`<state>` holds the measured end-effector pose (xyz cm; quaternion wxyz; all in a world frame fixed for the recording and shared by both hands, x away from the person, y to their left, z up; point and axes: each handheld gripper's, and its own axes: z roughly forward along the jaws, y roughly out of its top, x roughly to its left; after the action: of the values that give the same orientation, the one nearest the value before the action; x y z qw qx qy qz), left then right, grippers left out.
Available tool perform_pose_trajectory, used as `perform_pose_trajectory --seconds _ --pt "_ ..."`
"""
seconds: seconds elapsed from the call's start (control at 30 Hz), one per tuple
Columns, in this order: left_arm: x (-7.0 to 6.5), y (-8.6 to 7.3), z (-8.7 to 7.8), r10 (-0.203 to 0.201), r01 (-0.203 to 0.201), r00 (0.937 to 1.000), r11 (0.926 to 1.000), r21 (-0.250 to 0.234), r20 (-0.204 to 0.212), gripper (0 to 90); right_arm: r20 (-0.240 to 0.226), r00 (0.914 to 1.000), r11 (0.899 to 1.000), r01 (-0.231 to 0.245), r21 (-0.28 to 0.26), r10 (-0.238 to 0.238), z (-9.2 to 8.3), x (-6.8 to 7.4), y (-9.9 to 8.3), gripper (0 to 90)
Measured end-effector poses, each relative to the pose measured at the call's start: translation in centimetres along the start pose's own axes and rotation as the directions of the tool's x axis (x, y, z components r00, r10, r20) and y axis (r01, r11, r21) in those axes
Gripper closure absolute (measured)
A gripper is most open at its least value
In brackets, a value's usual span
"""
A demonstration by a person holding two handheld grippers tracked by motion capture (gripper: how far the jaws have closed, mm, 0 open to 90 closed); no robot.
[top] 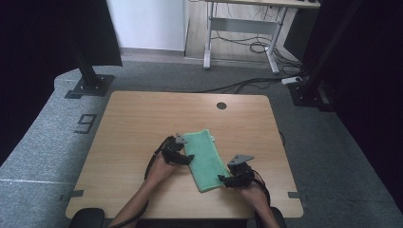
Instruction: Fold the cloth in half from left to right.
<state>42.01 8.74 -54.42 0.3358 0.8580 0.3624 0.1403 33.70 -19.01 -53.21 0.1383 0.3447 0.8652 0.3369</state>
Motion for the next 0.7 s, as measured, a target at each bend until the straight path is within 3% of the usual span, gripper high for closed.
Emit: perform_pose_trajectory --seconds 0.13,0.27,0.53,0.57,0.7 --pt "0.1 0.0 0.1 0.013 -0.013 0.9999 0.9999 0.001 -0.006 18.4 0.041 0.9992 1.000 -0.002 0.010 0.002 -0.4 -0.5 -0.4 37.1" --pt "0.3 0.0 0.2 0.000 0.000 1.0000 1.0000 -0.008 -0.005 17.7 0.058 0.9982 1.000 -0.012 0.019 0.011 -0.7 -1.3 -1.1 36.8" --pt "0.2 0.0 -0.5 -0.022 0.021 0.9994 0.9990 -0.039 -0.025 17.7 0.045 0.9990 1.000 -0.011 0.028 0.009 -0.5 -1.7 -1.3 34.1" --pt "0.0 0.1 -1.2 -0.034 0.033 0.9994 0.9977 -0.060 -0.010 17.6 0.033 0.9991 0.999 -0.027 0.025 0.026 -0.4 -1.9 -1.4 32.9" --pt "-1.0 -0.2 -2.2 -0.028 0.029 0.9995 0.9973 -0.068 0.018 16.5 0.018 0.9986 0.999 -0.050 0.013 0.049 -0.3 -2.2 -1.6 32.4"
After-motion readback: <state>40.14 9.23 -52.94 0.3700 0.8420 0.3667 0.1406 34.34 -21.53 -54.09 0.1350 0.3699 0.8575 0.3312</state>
